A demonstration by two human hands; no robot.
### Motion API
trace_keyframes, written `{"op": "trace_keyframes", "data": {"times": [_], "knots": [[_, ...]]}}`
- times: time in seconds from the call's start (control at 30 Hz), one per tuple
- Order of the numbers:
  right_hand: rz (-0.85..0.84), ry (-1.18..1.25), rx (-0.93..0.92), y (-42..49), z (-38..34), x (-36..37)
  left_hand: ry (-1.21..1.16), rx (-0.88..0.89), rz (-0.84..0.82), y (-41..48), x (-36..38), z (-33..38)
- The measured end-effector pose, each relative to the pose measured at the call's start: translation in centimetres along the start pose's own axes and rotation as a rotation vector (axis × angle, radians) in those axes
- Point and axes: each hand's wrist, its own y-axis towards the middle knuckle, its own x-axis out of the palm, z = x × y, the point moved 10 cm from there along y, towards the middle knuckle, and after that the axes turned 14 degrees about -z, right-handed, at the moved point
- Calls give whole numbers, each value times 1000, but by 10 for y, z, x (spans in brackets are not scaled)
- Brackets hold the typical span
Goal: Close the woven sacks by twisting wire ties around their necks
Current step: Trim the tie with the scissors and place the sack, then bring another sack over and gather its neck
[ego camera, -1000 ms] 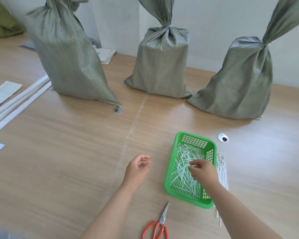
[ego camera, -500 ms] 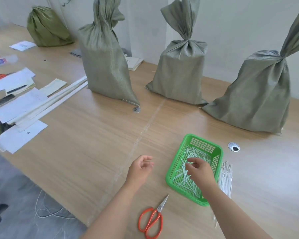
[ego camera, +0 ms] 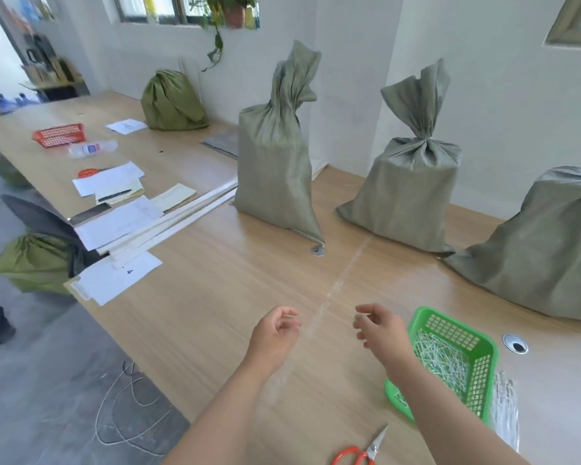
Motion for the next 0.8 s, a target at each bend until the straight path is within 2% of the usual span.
{"op": "trace_keyframes", "data": {"times": [0.33, 0.6, 0.8], "knots": [[128, 33, -113, 16, -114, 84, 16, 121, -37, 23, -144, 37], [186, -8, -258, 63, -205, 85, 15, 215, 25, 83, -211, 99], [167, -15, -288, 120, -254, 82, 15, 221, 36, 131, -233, 128]]}}
